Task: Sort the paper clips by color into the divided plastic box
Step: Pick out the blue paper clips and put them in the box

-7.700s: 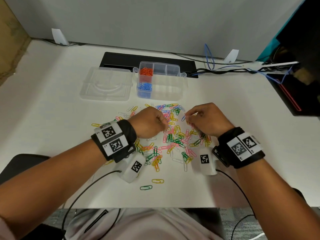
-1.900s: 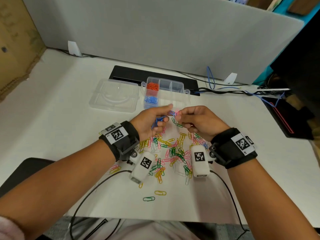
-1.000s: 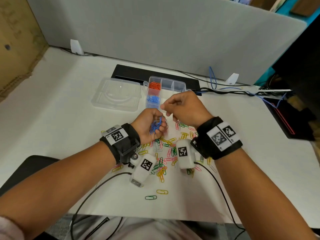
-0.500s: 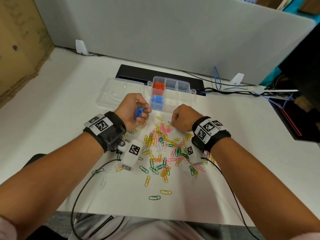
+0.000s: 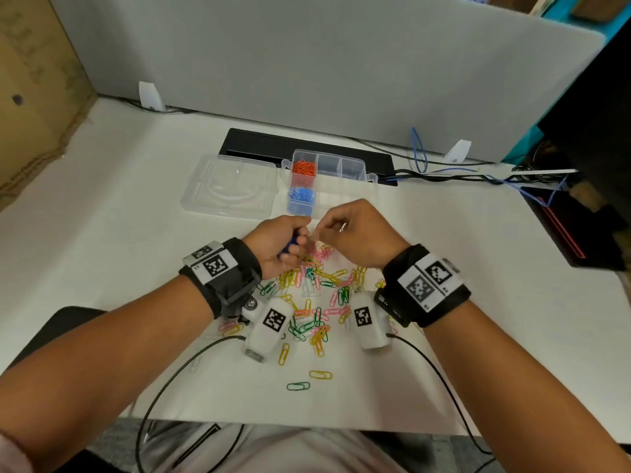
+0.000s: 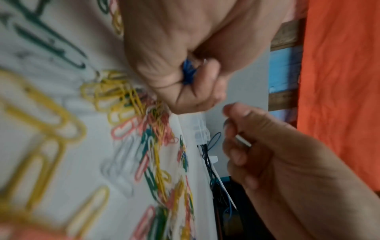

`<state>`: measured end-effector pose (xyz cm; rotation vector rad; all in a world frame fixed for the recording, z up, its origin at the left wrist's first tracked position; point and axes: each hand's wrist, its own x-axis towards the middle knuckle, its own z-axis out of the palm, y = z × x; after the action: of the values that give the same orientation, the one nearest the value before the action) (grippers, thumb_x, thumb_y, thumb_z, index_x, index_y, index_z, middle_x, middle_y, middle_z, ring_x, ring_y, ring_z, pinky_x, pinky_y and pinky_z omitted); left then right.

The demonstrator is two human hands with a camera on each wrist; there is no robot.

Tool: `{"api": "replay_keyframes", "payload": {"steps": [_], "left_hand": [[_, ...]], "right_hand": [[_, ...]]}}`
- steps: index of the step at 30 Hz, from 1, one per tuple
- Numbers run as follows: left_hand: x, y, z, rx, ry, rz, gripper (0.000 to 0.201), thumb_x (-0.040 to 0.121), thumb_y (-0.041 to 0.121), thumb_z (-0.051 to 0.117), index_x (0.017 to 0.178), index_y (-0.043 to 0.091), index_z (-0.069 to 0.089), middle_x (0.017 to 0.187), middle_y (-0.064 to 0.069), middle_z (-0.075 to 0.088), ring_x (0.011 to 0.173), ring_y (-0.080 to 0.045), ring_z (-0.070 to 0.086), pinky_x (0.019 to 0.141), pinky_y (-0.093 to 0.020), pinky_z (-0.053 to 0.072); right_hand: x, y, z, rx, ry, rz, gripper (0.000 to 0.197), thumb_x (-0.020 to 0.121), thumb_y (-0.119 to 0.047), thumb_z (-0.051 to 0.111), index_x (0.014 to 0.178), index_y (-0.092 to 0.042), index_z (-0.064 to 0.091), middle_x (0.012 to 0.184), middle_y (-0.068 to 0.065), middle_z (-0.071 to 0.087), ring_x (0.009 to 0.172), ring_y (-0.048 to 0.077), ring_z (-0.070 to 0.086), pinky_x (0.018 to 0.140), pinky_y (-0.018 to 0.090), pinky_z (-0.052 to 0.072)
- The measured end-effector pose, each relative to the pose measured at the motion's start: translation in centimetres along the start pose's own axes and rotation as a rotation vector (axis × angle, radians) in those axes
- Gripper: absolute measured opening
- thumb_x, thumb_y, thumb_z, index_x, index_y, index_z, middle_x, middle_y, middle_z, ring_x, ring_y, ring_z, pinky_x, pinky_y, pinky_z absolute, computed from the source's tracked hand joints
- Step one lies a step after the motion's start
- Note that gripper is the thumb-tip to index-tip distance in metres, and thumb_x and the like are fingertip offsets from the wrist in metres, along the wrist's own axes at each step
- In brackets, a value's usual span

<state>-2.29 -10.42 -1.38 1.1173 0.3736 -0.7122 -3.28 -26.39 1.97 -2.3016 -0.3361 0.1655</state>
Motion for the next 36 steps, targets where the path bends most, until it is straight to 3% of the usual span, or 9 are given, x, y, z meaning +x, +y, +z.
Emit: {"api": "replay_keyframes", "payload": {"steps": [3, 8, 14, 17, 21, 23, 26, 30, 36], "left_hand": [[-0.6, 0.7, -0.7, 0.138, 0.058, 0.078, 0.035, 0.103, 0.031, 0.045, 0.071, 0.017, 0.043, 0.048, 0.007, 0.034, 0.033, -0.004, 0.024, 0.027, -0.014, 0.016], [-1.5, -0.1, -1.4, 0.474, 0.019, 0.155, 0.031, 0.102, 0.0, 0.036, 0.113, -0.004, 0.064, 0.046, 0.004, 0.04, 0.034, -0.005, 0.03, 0.032, -0.013, 0.02], [-1.4, -0.2, -1.2, 0.86, 0.041, 0.2, 0.03, 0.098, 0.009, 0.046, 0.092, 0.014, 0.075, 0.056, 0.008, 0.058, 0.046, -0.01, 0.04, 0.041, -0.021, 0.033], [-1.2, 0.0, -1.6, 0.901, 0.078, 0.243, 0.033, 0.093, 0.005, 0.051, 0.076, 0.022, 0.075, 0.083, -0.003, 0.069, 0.069, -0.021, 0.054, 0.066, -0.037, 0.046], [-1.7, 0.5, -2.0, 0.955, 0.104, 0.277, 0.023, 0.096, 0.006, 0.051, 0.097, 0.008, 0.074, 0.055, 0.018, 0.058, 0.045, 0.003, 0.05, 0.05, -0.006, 0.036], [-1.9, 0.5, -2.4, 0.983, 0.053, 0.277, 0.018, 0.096, 0.008, 0.055, 0.097, 0.011, 0.073, 0.061, 0.019, 0.06, 0.055, 0.005, 0.056, 0.055, -0.004, 0.038], [-1.7, 0.3, -2.7, 1.066, -0.004, 0.279, 0.009, 0.09, 0.016, 0.067, 0.092, 0.017, 0.076, 0.095, 0.01, 0.072, 0.094, -0.005, 0.063, 0.082, -0.013, 0.044], [-1.6, -0.1, -2.2, 1.099, -0.023, 0.305, 0.012, 0.084, 0.015, 0.075, 0.095, 0.017, 0.078, 0.082, 0.014, 0.065, 0.076, 0.002, 0.054, 0.068, -0.006, 0.039], [-1.7, 0.0, -2.3, 1.081, 0.01, 0.34, 0.011, 0.084, 0.016, 0.075, 0.095, 0.017, 0.078, 0.1, 0.004, 0.074, 0.091, -0.006, 0.063, 0.071, -0.003, 0.044]], "right_hand": [[-0.6, 0.5, 1.4, -0.111, -0.193, 0.079, 0.014, 0.088, -0.013, 0.066, 0.08, -0.014, 0.078, 0.07, -0.008, 0.068, 0.057, 0.0, 0.057, 0.06, 0.021, 0.052], [-0.5, 1.3, 1.0, -0.315, -0.284, 0.162, 0.01, 0.084, -0.012, 0.069, 0.079, -0.02, 0.072, 0.068, -0.016, 0.056, 0.064, 0.003, 0.052, 0.063, 0.02, 0.042], [-0.4, 0.4, 1.6, -0.286, -0.232, 0.19, 0.013, 0.084, -0.024, 0.073, 0.072, -0.018, 0.074, 0.07, -0.004, 0.067, 0.065, 0.014, 0.062, 0.067, 0.031, 0.055], [-0.1, 0.3, 2.9, -0.298, -0.238, 0.215, 0.018, 0.079, -0.029, 0.079, 0.071, -0.014, 0.074, 0.076, 0.003, 0.072, 0.076, 0.019, 0.067, 0.073, 0.036, 0.057], [0.2, 0.4, 3.1, -0.313, -0.276, 0.224, 0.005, 0.08, -0.013, 0.074, 0.075, -0.011, 0.076, 0.08, 0.004, 0.073, 0.084, 0.021, 0.069, 0.082, 0.039, 0.059], [0.1, 0.4, 2.7, -0.318, -0.301, 0.243, 0.007, 0.081, -0.009, 0.071, 0.079, -0.011, 0.077, 0.081, 0.003, 0.073, 0.085, 0.02, 0.069, 0.082, 0.037, 0.059], [-0.3, 0.4, 2.7, -0.328, -0.305, 0.25, 0.006, 0.081, -0.01, 0.072, 0.079, -0.014, 0.076, 0.079, 0.0, 0.071, 0.083, 0.019, 0.068, 0.08, 0.035, 0.059], [-0.8, 0.5, 2.9, -0.347, -0.326, 0.226, 0.009, 0.084, -0.013, 0.067, 0.081, -0.013, 0.076, 0.084, 0.004, 0.072, 0.082, 0.02, 0.068, 0.078, 0.035, 0.059], [-2.1, 0.4, 1.1, -0.129, -0.339, 0.136, 0.016, 0.083, -0.01, 0.074, 0.073, -0.022, 0.073, 0.076, -0.002, 0.071, 0.066, 0.004, 0.059, 0.067, 0.018, 0.051]]}}
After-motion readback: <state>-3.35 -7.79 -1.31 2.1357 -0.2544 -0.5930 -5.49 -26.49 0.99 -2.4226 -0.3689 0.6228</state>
